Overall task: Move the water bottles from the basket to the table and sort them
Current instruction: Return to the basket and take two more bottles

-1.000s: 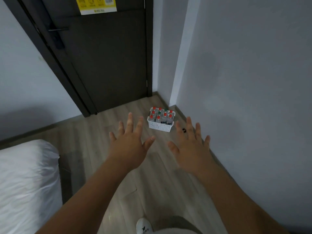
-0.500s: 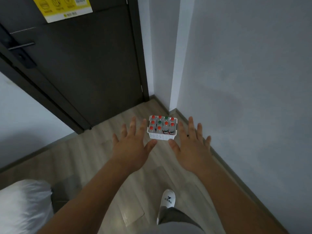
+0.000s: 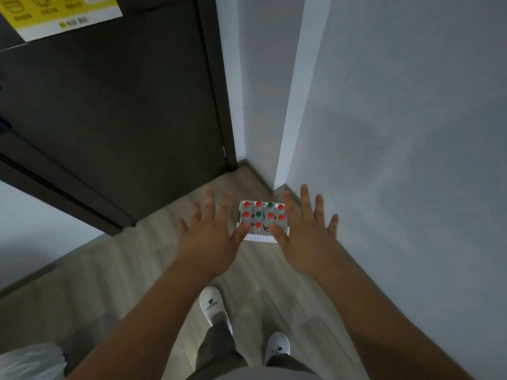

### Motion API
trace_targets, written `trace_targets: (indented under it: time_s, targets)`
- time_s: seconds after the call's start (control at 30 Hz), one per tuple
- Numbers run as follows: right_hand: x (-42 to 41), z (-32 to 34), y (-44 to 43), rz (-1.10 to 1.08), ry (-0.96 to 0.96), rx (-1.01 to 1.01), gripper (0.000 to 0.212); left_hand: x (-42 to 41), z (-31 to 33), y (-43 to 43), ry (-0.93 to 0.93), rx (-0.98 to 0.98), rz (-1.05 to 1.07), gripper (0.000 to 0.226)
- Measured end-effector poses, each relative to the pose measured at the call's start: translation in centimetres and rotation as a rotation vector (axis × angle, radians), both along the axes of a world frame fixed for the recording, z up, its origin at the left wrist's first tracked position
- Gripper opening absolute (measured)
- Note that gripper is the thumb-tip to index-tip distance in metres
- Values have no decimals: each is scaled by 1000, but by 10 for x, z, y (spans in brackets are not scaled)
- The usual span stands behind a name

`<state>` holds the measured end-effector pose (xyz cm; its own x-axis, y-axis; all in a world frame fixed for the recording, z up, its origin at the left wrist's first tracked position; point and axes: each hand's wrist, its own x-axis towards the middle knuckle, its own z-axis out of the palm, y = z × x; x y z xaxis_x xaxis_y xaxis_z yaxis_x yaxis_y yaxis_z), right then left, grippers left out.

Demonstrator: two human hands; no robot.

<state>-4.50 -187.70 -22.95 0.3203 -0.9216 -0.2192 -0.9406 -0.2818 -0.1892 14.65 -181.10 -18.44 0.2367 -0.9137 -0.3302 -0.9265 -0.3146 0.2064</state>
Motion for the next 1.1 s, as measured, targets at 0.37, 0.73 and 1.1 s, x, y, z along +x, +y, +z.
trace_targets:
  time_s: [0.37, 0.73, 1.1]
  targets:
    - [88, -21, -82, -130, 89, 44, 83, 103, -43, -122, 62, 49, -172, 92]
    - [111, -102, -146, -116, 101, 148, 79, 133, -141, -203, 26, 107, -272, 84]
    - [95, -312, -181, -7, 131, 303, 91, 98, -362, -224, 20, 211, -272, 86]
